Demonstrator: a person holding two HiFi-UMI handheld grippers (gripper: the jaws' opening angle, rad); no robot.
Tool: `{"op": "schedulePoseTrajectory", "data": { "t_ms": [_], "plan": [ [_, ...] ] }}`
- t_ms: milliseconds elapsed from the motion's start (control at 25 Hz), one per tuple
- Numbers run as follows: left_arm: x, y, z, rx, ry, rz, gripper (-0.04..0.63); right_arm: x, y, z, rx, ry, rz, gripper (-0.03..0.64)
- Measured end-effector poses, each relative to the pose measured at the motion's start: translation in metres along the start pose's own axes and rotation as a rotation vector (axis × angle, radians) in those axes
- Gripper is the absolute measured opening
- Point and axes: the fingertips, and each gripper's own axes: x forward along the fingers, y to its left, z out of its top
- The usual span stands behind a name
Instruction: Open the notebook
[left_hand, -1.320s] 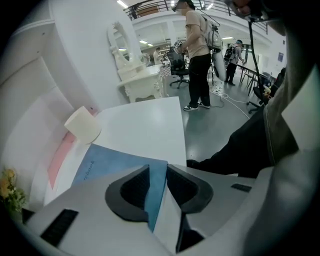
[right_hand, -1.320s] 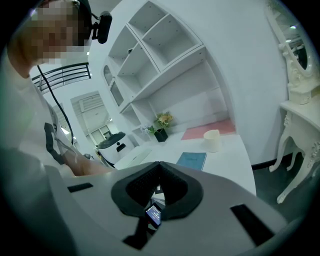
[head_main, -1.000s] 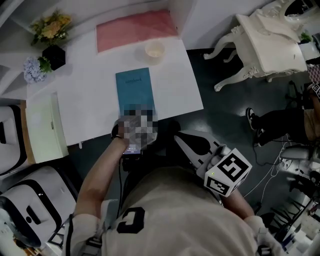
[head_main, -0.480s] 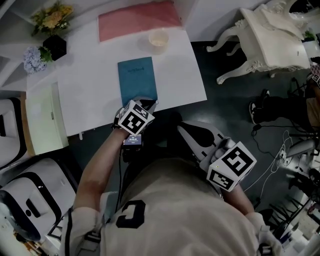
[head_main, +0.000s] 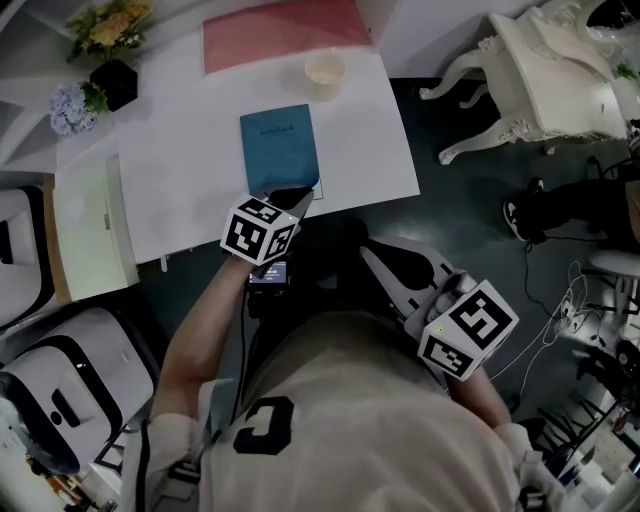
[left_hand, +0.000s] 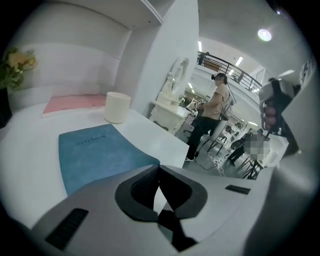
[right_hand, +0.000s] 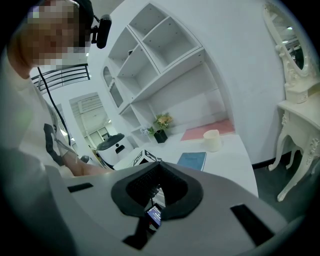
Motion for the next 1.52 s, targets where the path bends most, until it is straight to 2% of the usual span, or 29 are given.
{"op": "schedulePoseTrajectory", "data": {
  "t_ms": [320,1040,1240,1520],
  "plan": [
    [-0.023,0.001,0.015,-0.086,-0.128,0.025,0.014,0.004,0.003,0.001,-0.006,0.006,0.006,0.02],
    [-0.083,0.017,0.042,-0.37,-0.416,0.041,0.014,0.014,0.013,0.0,-0.036,0.023,0.027,0.02],
    [-0.099,0.023,0.041,-0.412,-0.463,0.065,0.014,0.013,0.014,0.002,-0.036,0.02,0.029,0.02],
    [-0.124,0.034,0.038,-0.529,-0.563,0.082,0.014,0.019,0.021,0.005,-0.058,0.031,0.053,0.02]
  ]
}}
